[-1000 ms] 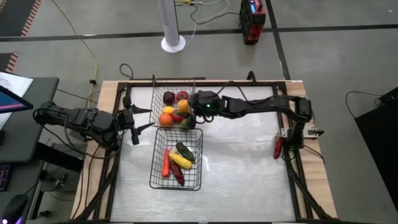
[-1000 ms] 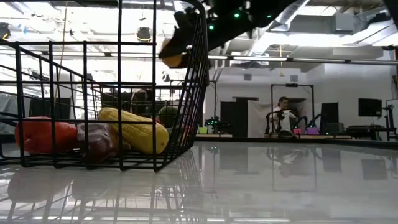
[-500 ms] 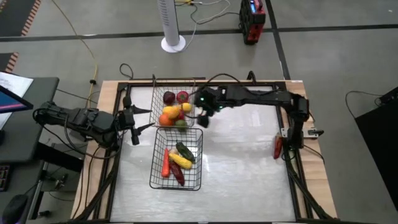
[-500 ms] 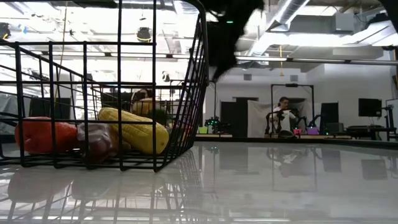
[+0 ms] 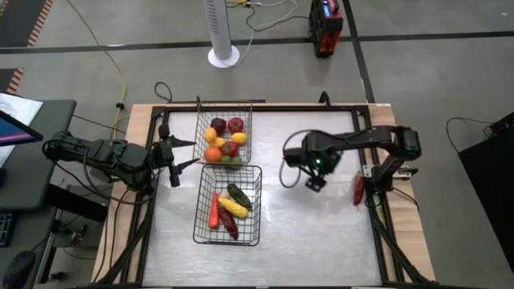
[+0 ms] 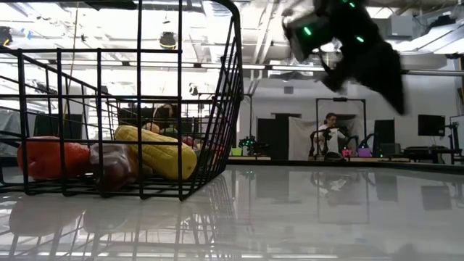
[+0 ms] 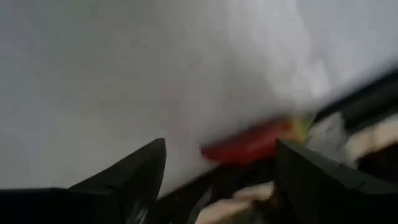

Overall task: Sort produce into baskets
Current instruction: Put the red chili pepper into the black wire basket, then return to Home Position

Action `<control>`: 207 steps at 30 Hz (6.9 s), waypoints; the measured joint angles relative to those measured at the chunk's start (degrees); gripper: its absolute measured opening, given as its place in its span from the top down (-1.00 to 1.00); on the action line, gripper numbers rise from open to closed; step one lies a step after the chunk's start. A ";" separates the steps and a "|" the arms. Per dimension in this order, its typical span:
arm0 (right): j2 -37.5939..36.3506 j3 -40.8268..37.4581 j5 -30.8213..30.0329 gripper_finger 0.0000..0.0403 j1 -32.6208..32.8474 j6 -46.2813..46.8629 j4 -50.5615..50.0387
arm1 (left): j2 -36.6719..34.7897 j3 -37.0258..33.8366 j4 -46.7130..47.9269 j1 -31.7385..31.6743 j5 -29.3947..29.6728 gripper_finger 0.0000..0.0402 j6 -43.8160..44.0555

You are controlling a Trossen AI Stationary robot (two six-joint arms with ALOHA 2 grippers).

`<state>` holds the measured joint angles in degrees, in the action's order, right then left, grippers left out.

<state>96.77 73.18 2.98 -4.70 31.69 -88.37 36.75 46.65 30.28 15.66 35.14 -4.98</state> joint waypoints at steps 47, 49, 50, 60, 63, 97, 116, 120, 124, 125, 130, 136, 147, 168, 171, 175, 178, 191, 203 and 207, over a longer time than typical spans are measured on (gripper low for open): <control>12.22 -26.61 1.03 -0.57 6.20 -9.32 2.17 | -0.02 0.00 -0.15 0.02 -0.04 -0.11 0.04; 14.30 -26.59 0.99 -0.57 6.17 -10.91 1.85 | -0.01 0.00 -0.15 0.02 -0.04 -0.11 0.04; 15.20 -26.59 0.99 -0.57 6.17 -11.64 2.18 | -0.02 0.00 -0.14 0.02 -0.04 -0.11 0.03; 14.94 -21.06 -1.72 -0.54 6.20 -12.09 6.35 | 0.00 0.00 0.24 0.01 -0.02 -0.11 -0.30; 10.32 -16.66 -1.70 -0.53 6.20 -11.47 9.64 | -0.02 0.00 0.13 0.00 -0.02 -0.11 -0.30; 11.62 -0.75 -7.83 -0.52 7.35 9.52 37.69 | 0.00 0.00 0.29 0.00 -0.28 -0.11 0.09; 12.03 -0.49 -7.16 0.19 7.35 3.68 34.82 | -0.02 0.00 0.29 0.02 -0.24 -0.11 -0.08; 10.84 2.74 -7.91 0.19 7.21 3.15 26.48 | 0.00 0.00 0.19 0.00 -0.21 -0.11 -0.17; 7.95 8.91 -12.19 0.10 7.67 3.20 21.16 | -0.02 0.00 -1.24 0.00 -0.18 -0.11 -1.45; 7.19 10.69 -12.78 0.08 7.94 3.31 21.03 | -0.02 0.00 -1.73 0.00 -0.17 -0.11 -1.75; 4.94 20.25 -13.65 0.10 10.83 4.60 22.67 | -0.04 0.00 -3.94 0.02 -0.19 -0.11 -2.91; 6.82 23.35 -15.04 0.07 15.15 0.21 40.26 | -0.04 0.00 -5.47 0.02 -0.20 -0.11 -2.99; 7.69 23.31 -15.07 0.00 16.28 -9.42 57.95 | -0.04 0.00 -6.00 0.02 -0.20 -0.11 -2.86; 2.79 18.75 -19.26 -0.29 11.60 -20.65 55.94 | -2.88 -0.02 -6.71 0.19 -0.24 -0.11 -3.34; -1.91 10.99 -24.05 -0.29 12.24 -20.63 61.30 | -5.41 -0.02 -5.11 0.18 -0.24 -0.11 -2.51; -9.90 -1.57 -24.24 -0.29 12.02 -20.23 72.86 | -7.90 -0.21 -4.30 0.17 -0.22 -0.11 -2.25; -16.43 -10.86 -26.30 -0.29 10.81 -23.32 83.05 | -9.92 -3.76 -9.08 0.17 -0.16 -0.11 -5.35; -39.47 -48.46 -27.14 -0.29 1.92 -22.87 117.35 | -21.16 -15.86 -23.97 0.07 5.91 -0.11 -13.91; -62.08 -53.87 -27.36 -0.29 -1.32 -25.32 114.60 | -33.98 -20.71 -28.77 0.06 7.30 -0.11 -12.29; -66.36 -53.87 -27.36 -0.29 -1.33 -28.15 112.70 | -35.76 -24.54 -32.90 0.07 7.32 -0.11 -11.80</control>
<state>30.41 19.31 -24.38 -6.03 3.55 24.33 1.00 22.12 -2.62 15.73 42.45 -16.78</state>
